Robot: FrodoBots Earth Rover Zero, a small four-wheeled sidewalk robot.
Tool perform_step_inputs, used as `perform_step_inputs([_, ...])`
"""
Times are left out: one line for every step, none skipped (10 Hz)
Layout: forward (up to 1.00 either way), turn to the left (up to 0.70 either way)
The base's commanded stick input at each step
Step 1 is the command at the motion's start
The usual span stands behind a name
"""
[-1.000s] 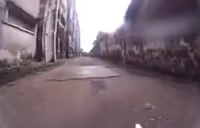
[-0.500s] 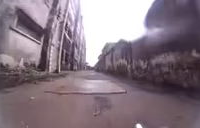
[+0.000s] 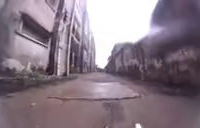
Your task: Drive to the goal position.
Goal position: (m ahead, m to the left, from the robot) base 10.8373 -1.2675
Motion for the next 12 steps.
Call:
perform_step_inputs([0.70,0.00])
perform_step_inputs([0.70,0.00])
perform_step_inputs([0.70,0.00])
perform_step_inputs([0.70,0.00])
perform_step_inputs([0.70,0.00])
perform_step_inputs([0.70,0.00])
perform_step_inputs([0.70,0.00])
perform_step_inputs([0.70,0.00])
perform_step_inputs([0.70,0.00])
perform_step_inputs([0.70,0.00])
perform_step_inputs([0.70,0.00])
perform_step_inputs([0.70,0.00])
